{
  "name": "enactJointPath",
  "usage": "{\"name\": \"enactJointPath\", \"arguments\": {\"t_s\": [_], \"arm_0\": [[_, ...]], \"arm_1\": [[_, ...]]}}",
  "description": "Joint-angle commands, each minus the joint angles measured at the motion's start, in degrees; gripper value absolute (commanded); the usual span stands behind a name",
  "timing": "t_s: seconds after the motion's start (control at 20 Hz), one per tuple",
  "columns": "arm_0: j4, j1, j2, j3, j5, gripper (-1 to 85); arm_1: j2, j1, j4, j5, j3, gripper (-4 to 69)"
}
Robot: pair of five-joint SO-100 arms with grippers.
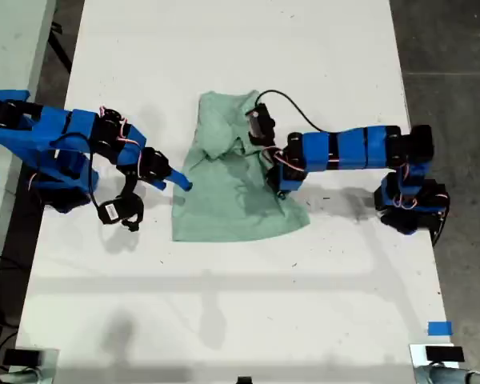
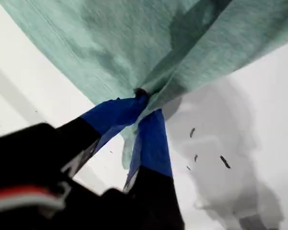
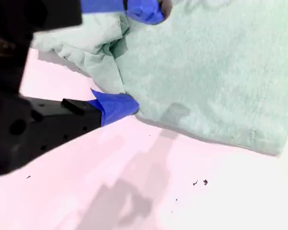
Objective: Fold tshirt
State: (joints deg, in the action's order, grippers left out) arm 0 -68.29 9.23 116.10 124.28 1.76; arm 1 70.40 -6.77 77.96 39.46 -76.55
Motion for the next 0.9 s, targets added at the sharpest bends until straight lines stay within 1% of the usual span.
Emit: {"name": "enactJointPath", "arguments": {"t_s": [0.0,0.1,0.15,0.2,0.25,0.3,0.4,0.6,0.7,0.85], "arm_0": [[0.62,0.53,2.99,-0.79,-0.53,26.1],[0.44,0.53,3.16,-0.88,-0.62,26.1],[0.35,0.53,3.16,-0.88,-0.62,26.1],[0.26,0.53,3.16,-0.88,-0.62,26.1],[0.26,0.53,3.16,-0.79,-0.62,26.1],[0.26,0.53,3.16,-0.79,-0.62,26.1],[0.18,0.62,3.16,-0.79,-0.62,26.1],[0.09,0.35,3.25,-0.88,-0.09,26.1],[0.00,0.26,3.60,-0.88,0.18,26.1],[-0.53,0.35,3.78,-1.32,0.35,26.2]], "arm_1": [[-12.92,2.46,2.90,-3.87,22.59,-0.8],[-19.78,3.34,1.58,-6.42,29.53,-0.5],[-21.01,3.43,0.62,-7.56,29.53,4.6],[-21.62,3.43,0.35,-7.73,29.53,23.6],[-21.36,3.52,0.88,-7.21,29.53,35.0],[-20.04,3.60,1.93,-6.59,29.53,34.6],[-15.21,2.99,5.01,-5.80,29.53,31.4],[-2.64,-0.44,11.07,-2.90,29.00,28.5],[4.39,-3.16,12.30,-0.62,26.98,27.7],[12.22,-6.94,12.48,2.37,24.43,26.9]]}}
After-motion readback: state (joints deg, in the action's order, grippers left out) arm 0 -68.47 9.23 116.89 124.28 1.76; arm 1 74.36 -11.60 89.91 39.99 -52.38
